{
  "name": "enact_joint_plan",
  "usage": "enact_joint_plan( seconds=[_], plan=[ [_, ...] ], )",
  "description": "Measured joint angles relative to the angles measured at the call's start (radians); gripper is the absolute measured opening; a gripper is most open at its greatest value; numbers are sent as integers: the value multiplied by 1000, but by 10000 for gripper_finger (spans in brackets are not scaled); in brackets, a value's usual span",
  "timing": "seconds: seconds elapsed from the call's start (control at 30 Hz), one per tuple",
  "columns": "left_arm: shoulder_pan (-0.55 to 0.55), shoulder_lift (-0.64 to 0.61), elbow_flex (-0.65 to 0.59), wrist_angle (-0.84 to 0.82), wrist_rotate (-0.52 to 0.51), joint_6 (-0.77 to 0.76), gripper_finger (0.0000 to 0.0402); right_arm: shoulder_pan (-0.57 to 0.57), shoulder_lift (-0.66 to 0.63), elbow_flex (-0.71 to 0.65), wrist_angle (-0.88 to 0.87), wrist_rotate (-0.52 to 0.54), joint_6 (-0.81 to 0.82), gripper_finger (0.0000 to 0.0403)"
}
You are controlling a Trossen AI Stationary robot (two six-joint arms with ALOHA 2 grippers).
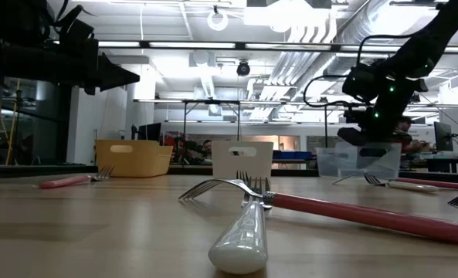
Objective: Sort silverware by color (type)
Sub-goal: Put the top left blue fork into the transparent bin, then put the top right pink fork into the white bin
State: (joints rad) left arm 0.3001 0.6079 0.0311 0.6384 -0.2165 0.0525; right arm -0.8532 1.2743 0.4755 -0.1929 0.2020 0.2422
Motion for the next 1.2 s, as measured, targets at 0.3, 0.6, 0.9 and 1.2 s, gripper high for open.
enact_joint_plan(
  seconds=[0.3, 0.6, 0.9, 1.2],
  plan=[
    [0, 0, 0, 1, 0, -7, 1, 3, -29, 64, -83, 19, -36, 114],
    [0, 0, 0, -2, 0, -7, 1, 115, -139, 205, -235, 38, -112, 74],
    [0, 0, 0, -23, 0, -7, 1, 440, -287, 198, -316, 38, -72, 8],
    [0, 0, 0, -22, 5, -7, 1, 765, -252, 197, -541, 106, 140, 19]
  ],
)
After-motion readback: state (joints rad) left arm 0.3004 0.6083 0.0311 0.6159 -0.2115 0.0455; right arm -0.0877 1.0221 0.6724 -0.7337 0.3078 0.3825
